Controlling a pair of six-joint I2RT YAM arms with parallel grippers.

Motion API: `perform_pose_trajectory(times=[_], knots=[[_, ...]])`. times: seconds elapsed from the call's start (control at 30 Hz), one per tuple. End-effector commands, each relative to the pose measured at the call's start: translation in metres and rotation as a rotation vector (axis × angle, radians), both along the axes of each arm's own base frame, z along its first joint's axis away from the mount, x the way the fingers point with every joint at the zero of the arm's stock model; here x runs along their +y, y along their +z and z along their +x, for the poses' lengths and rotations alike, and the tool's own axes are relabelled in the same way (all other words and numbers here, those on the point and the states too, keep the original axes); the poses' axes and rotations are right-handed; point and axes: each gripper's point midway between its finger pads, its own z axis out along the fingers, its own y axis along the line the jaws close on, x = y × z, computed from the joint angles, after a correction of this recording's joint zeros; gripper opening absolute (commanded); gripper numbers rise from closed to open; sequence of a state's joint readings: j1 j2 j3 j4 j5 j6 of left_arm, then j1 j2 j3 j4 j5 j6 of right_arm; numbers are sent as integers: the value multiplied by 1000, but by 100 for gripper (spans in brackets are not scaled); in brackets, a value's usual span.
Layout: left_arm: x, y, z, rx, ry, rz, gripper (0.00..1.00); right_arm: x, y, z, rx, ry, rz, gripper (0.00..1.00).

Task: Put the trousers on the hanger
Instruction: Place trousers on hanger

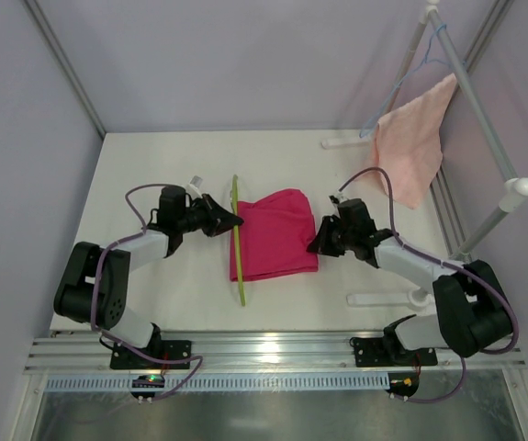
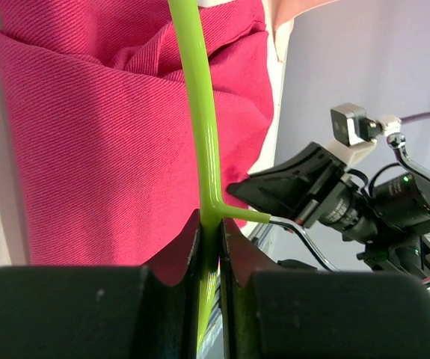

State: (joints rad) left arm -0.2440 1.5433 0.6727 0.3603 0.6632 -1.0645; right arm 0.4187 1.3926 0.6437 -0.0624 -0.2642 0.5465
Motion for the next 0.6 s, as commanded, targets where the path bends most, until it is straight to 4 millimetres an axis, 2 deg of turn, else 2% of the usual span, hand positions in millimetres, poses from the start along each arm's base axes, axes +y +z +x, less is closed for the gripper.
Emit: perform_pose_trajectory(times=[0.0,0.1,0.13,0.17,0.23,0.27,0.3,0.37,0.43,0.5,0.57], knots=[[17,-43,-10,133,55,124,0,1,33,-8,-29,19,33,4],[27,-47,-12,154,73,155,0,-6,25,-33,33,-8,46,4],[31,-46,-10,142,80,172,0,-9,17,-39,36,-26,35,4],[34,-47,-11,147,83,183,0,-18,-5,-55,69,-46,5,4],[38,-46,-12,151,82,202,0,-23,-18,-59,66,-87,6,4],[37,-43,-13,141,66,197,0,-26,-28,-65,86,-86,-4,6],[34,-41,-14,135,47,188,0,-26,-34,-67,100,-79,-17,13],[29,-35,-14,131,7,158,0,-26,-32,-62,90,-81,-21,20],[26,-33,-15,129,-8,147,0,-27,-26,-59,81,-86,-32,34],[25,-31,-17,120,-24,144,0,-25,-6,-50,31,-95,-19,45],[25,-32,-19,124,-36,144,0,-25,12,-44,-3,-103,-19,47]])
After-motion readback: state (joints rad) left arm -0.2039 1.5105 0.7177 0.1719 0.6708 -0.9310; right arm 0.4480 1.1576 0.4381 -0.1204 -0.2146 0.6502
